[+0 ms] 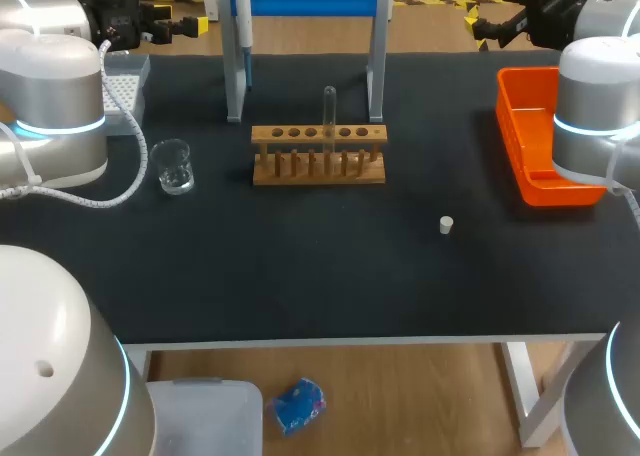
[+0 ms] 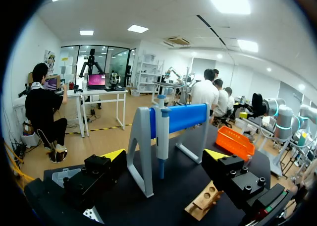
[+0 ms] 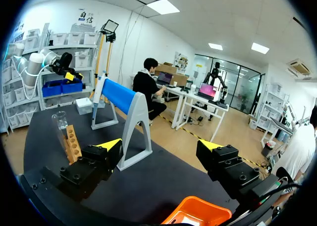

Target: Invert the test tube, pick up the pipette, mount the tip to pipette, aspirate from beaker and dispense into the tube, eject the tip, return the pipette, and cap with the stopper.

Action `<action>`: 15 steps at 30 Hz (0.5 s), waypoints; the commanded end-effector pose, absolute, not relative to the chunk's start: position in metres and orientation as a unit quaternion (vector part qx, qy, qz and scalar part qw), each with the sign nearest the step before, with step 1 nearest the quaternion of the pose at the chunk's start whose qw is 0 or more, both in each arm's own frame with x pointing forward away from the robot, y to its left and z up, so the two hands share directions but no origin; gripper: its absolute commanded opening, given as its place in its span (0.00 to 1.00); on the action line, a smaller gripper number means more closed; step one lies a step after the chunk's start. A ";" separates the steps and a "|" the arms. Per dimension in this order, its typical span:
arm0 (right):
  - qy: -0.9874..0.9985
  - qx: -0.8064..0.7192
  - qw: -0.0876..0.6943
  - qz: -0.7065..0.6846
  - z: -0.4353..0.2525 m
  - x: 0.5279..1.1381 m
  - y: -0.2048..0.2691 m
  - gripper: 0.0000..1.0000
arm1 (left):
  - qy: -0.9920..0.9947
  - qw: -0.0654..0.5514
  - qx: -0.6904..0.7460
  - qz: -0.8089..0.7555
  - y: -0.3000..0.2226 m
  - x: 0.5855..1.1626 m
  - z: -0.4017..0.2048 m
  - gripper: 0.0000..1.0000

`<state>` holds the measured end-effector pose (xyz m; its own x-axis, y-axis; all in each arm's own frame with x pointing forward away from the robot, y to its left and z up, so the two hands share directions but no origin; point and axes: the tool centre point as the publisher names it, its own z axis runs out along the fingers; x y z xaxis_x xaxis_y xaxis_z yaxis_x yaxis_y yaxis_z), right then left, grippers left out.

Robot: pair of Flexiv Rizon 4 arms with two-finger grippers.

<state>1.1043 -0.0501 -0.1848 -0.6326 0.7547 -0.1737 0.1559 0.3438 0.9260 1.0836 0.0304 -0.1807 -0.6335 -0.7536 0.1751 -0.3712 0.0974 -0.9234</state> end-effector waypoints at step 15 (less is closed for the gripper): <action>0.766 0.263 0.315 0.495 -0.179 1.097 -0.044 1.00 | 0.720 0.175 -0.390 -0.547 0.030 1.084 -0.181 1.00</action>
<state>1.1030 -0.0447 -0.1821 -0.6460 0.7383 -0.1938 0.1341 0.3597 0.9234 1.0836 0.0304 -0.1807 -0.6335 -0.7537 0.1751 -0.3712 0.0974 -0.9234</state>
